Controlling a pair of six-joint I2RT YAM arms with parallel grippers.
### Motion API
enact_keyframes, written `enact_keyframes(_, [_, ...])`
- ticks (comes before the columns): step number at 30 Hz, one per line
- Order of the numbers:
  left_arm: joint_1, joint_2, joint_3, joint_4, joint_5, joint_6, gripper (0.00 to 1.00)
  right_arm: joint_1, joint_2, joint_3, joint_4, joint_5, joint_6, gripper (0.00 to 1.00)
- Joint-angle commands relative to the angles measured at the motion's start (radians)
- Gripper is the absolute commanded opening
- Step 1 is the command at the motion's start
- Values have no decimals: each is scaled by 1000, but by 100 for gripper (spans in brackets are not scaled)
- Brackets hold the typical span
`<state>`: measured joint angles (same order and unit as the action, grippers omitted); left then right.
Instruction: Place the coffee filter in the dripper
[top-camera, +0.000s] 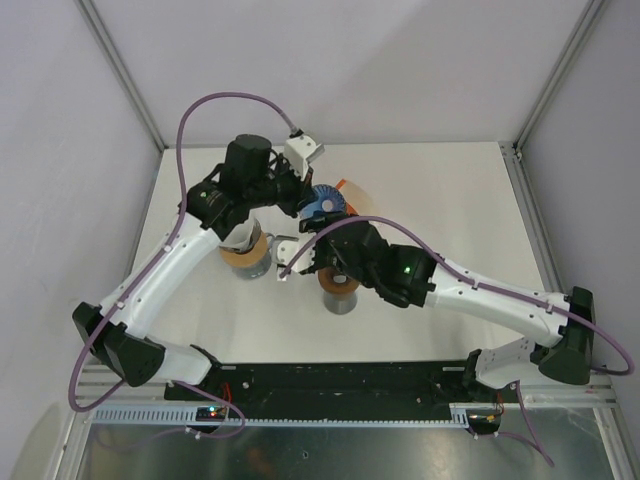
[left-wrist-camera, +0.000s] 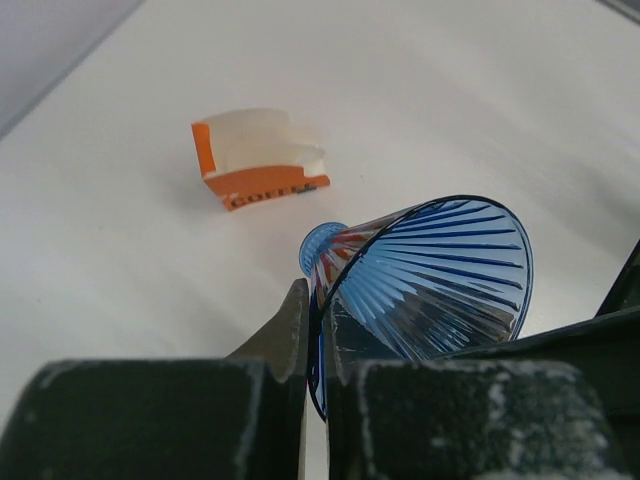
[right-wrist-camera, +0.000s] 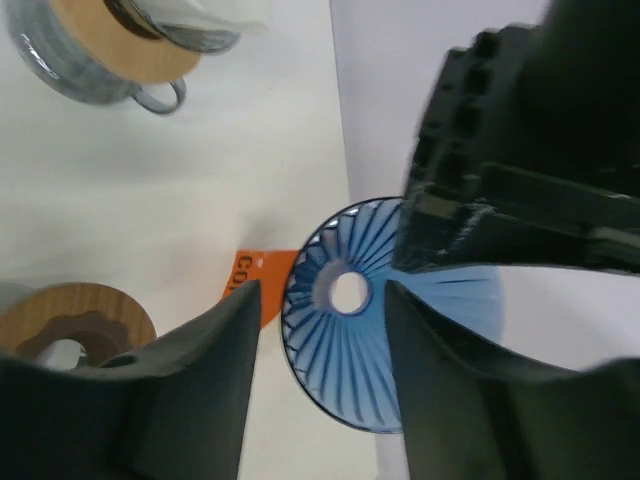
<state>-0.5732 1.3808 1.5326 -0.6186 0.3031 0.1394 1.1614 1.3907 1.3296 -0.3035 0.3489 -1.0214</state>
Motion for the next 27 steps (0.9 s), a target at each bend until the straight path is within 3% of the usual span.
enact_keyframes(1, [15,3,-25,-11,44,-4,0,2,-107,19,87,-103,284,65])
enact_keyframes(5, [31,5,-41,-10,65,-52,0,-28,-200,21,136,-179,613,73])
enact_keyframes(11, [66,6,-51,-10,137,-208,0,-66,-194,24,79,110,941,77])
enact_keyframes(13, [68,1,-52,-9,154,-242,0,-100,-164,29,33,139,1031,76])
enact_keyframes(16, [68,-6,-54,-9,171,-267,0,-146,-119,46,-18,112,1146,68])
enact_keyframes(23, [68,-10,-73,-9,196,-279,0,-199,-58,77,-78,66,1191,51])
enact_keyframes(27, [69,-12,-83,-11,227,-284,0,-247,-49,81,-117,7,1217,23])
